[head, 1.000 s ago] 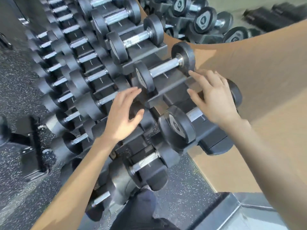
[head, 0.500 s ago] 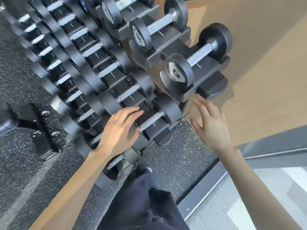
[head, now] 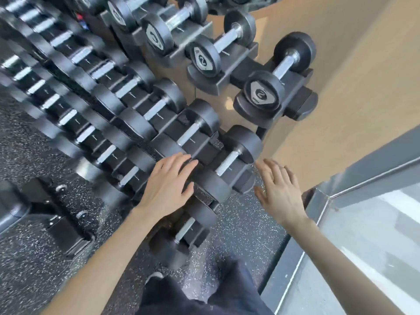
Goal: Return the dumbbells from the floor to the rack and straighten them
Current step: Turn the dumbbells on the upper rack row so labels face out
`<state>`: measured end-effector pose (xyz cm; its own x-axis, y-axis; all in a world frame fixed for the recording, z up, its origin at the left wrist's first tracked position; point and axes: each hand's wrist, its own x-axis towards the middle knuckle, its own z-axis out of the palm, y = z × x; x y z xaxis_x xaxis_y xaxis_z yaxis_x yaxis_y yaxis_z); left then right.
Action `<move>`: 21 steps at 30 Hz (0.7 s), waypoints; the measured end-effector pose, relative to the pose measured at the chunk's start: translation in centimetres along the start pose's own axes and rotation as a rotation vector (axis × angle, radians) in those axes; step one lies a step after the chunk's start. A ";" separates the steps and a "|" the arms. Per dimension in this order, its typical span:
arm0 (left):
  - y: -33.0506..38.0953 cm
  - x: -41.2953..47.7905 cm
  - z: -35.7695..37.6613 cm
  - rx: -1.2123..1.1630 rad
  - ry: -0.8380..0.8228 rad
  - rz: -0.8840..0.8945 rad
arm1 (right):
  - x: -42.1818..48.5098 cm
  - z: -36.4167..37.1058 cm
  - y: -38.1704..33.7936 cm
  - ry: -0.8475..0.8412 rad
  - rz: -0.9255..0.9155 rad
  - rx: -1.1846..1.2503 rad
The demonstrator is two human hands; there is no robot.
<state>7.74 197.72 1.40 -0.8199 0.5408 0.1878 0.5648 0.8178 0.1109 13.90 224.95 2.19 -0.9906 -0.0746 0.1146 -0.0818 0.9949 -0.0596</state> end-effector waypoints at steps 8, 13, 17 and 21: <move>-5.8 4.1 -3.3 -0.057 0.054 0.325 | -0.9 -2.7 -8.2 0.131 0.241 -0.008; -6.0 7.1 -2.6 -0.079 0.012 0.475 | -0.6 -5.3 -8.7 0.167 0.337 -0.062; -6.1 10.2 -1.6 -0.108 0.006 0.476 | 1.0 -5.3 -7.1 0.141 0.414 -0.046; -5.9 14.5 -0.3 -0.117 -0.005 0.458 | 4.6 -4.3 -4.9 0.142 0.440 -0.029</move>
<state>-7.42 200.63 3.75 -0.4845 0.8416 0.2387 0.8748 0.4676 0.1270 10.23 220.06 7.31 -0.9054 0.3635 0.2191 0.3484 0.9314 -0.1057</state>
